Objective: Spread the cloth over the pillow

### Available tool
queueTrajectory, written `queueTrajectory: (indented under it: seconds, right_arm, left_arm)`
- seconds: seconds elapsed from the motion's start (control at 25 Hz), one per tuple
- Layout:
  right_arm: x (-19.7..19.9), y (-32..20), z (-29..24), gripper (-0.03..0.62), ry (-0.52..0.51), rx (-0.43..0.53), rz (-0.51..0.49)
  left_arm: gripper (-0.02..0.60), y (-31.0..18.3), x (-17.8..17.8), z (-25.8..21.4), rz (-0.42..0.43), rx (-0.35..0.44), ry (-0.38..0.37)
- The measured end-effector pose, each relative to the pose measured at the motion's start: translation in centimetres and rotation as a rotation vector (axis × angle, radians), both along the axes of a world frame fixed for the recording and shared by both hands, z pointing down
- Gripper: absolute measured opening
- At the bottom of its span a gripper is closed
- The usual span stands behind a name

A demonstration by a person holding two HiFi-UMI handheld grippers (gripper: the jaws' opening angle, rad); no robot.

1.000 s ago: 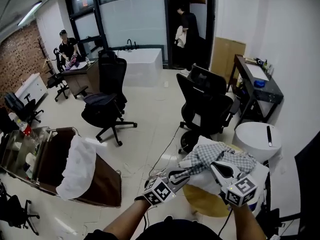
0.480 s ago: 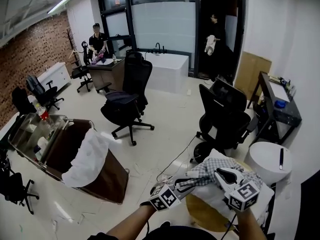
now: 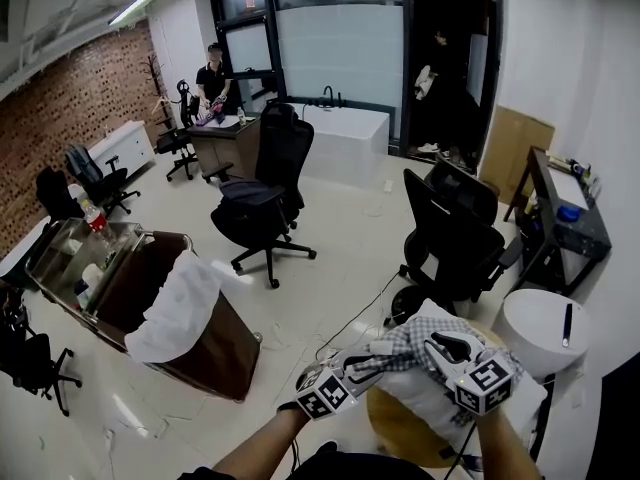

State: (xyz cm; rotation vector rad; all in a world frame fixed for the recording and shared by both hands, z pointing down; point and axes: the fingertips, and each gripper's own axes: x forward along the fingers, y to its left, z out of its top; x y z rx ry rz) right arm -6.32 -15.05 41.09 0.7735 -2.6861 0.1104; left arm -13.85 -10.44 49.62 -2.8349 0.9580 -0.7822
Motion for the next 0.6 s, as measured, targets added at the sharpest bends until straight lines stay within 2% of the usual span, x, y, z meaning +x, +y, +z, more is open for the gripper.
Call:
queueTrajectory:
  seconds: [0.36,0.6]
  right_arm:
    - [1.1,0.0,2.3,0.114,0.086,-0.01,-0.075]
    - [1.3,-0.2,2.8,0.121,0.128,0.008,-0.116]
  left_arm:
    - [0.15,0.0,0.1,1.2,-0.074,-0.013,-0.025]
    - [0.15,-1.0,-1.4,2.6,-0.11,-0.02,-0.062]
